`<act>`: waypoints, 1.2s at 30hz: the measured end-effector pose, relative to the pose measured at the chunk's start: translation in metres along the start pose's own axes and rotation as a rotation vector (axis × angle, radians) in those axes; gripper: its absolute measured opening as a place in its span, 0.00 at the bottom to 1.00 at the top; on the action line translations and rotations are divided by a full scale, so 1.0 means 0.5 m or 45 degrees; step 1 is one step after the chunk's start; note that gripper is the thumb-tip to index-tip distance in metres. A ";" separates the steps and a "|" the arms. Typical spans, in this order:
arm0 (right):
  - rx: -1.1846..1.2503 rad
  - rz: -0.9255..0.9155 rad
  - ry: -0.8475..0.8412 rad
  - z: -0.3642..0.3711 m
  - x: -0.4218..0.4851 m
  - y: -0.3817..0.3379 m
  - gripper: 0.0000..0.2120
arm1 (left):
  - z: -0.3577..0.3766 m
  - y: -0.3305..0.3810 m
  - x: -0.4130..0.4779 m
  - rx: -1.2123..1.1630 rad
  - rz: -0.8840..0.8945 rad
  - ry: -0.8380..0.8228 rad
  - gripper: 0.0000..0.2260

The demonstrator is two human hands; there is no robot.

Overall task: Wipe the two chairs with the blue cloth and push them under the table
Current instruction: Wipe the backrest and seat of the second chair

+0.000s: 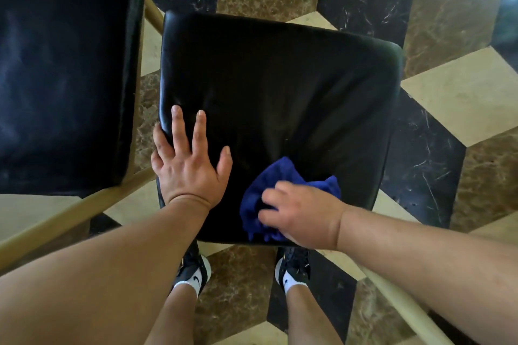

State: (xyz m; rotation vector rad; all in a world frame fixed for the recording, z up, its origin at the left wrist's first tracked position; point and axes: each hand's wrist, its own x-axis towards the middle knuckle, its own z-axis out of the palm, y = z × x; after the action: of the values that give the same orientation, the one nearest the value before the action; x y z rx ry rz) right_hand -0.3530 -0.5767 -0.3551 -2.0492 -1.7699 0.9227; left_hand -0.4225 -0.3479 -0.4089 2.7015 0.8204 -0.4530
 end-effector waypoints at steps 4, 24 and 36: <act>-0.142 -0.205 -0.094 -0.044 -0.004 0.066 0.05 | 0.006 -0.003 0.001 -0.022 0.009 0.038 0.36; -0.004 -0.197 -0.388 0.004 -0.156 0.023 0.06 | 0.015 -0.010 0.004 -0.023 0.025 0.070 0.37; -0.168 0.669 0.434 -0.185 -0.135 0.293 0.13 | -0.001 -0.002 -0.001 0.002 0.000 0.004 0.37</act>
State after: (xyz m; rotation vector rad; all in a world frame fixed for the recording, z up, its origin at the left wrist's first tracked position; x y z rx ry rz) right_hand -0.1840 -0.6545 -0.3525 -2.6323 -1.1640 0.5326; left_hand -0.4234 -0.3475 -0.4085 2.7041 0.8213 -0.4496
